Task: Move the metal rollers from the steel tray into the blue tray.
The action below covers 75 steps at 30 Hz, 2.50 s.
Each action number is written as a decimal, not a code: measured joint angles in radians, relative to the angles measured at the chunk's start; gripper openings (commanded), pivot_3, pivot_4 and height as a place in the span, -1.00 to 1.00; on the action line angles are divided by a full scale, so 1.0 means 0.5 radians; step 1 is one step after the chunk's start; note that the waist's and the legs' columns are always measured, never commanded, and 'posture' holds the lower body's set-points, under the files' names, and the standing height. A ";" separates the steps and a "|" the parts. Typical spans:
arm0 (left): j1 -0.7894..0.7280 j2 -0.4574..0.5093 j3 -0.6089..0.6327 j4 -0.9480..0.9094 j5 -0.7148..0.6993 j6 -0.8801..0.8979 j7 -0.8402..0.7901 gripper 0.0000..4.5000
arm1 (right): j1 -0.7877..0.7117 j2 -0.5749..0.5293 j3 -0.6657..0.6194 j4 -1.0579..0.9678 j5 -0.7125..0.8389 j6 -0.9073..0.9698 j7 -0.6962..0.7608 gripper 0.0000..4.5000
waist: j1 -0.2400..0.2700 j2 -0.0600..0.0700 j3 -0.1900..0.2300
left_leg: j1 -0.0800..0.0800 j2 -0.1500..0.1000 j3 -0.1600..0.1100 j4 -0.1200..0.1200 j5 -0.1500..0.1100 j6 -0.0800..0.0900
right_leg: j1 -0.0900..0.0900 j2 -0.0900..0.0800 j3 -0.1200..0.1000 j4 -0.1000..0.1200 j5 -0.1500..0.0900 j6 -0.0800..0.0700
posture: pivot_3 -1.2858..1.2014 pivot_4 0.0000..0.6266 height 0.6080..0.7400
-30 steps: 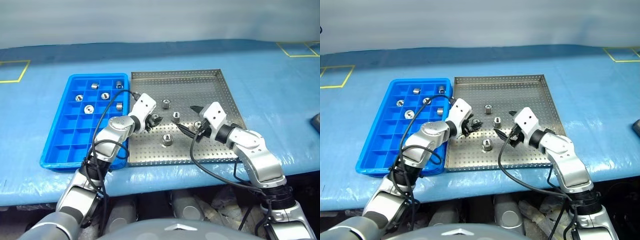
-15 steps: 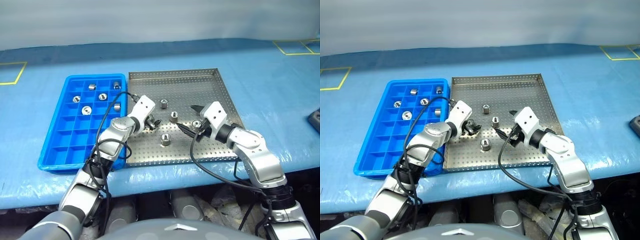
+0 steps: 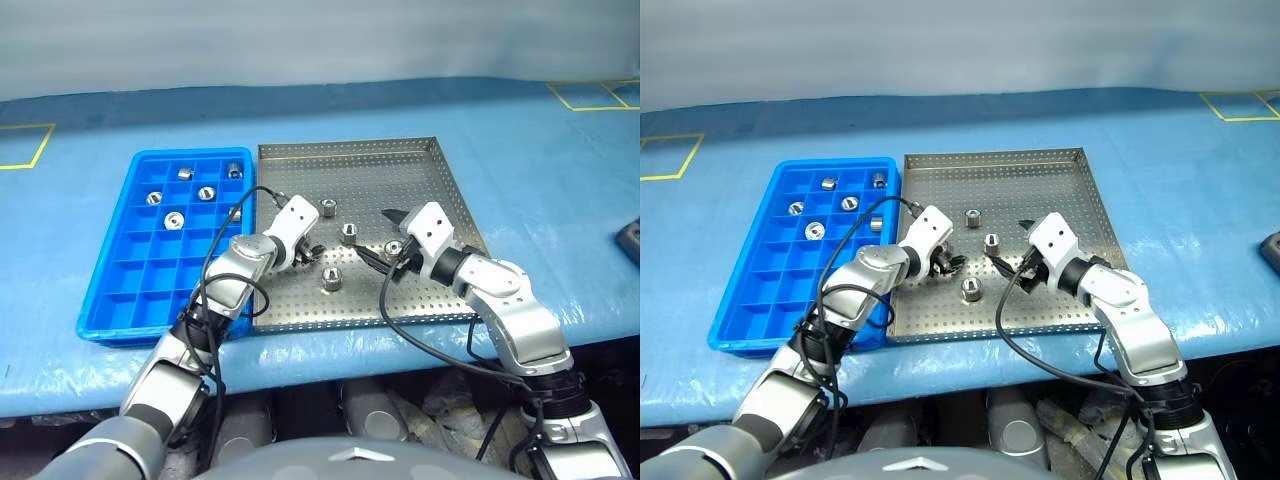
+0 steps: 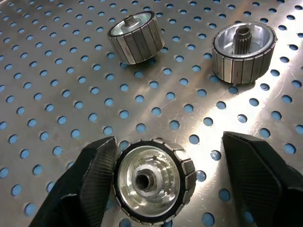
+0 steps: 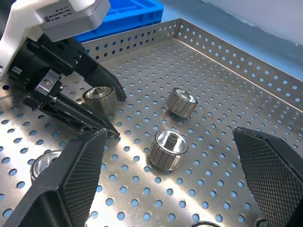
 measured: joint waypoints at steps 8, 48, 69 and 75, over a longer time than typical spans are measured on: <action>-0.008 0.007 -0.002 0.000 0.001 0.018 -0.006 0.06 | -0.002 0.000 0.000 0.000 0.000 0.000 -0.016 1.00 | -0.012 0.000 0.000 | 0.003 0.000 0.001 0.000 0.000 0.000 | 0.002 0.001 0.001 0.000 0.000 0.001 | -0.14 -0.52 1.00; 0.251 0.090 0.619 -0.699 -0.031 0.015 0.427 0.06 | -0.116 0.020 0.063 0.056 -0.007 -0.011 0.062 1.00 | 0.089 0.000 0.000 | 0.000 -0.001 0.001 0.000 0.000 0.001 | -0.001 -0.002 0.001 -0.001 0.003 -0.003 | -0.09 -0.52 1.00; 0.007 0.052 0.053 -0.411 0.075 0.206 0.257 1.00 | -0.072 0.015 0.043 0.040 -0.008 -0.012 0.028 1.00 | 0.048 0.000 0.000 | 0.000 0.000 0.004 0.000 -0.001 0.001 | -0.001 0.001 0.004 -0.001 0.001 0.001 | -0.12 -0.52 1.00; 0.009 0.038 0.022 -0.381 0.071 0.297 0.221 1.00 | -0.072 0.018 0.043 0.040 -0.008 -0.012 0.027 1.00 | 0.045 0.000 0.000 | 0.001 0.000 0.004 0.000 -0.001 0.001 | -0.001 0.001 0.004 0.000 0.001 0.001 | -0.12 -0.52 1.00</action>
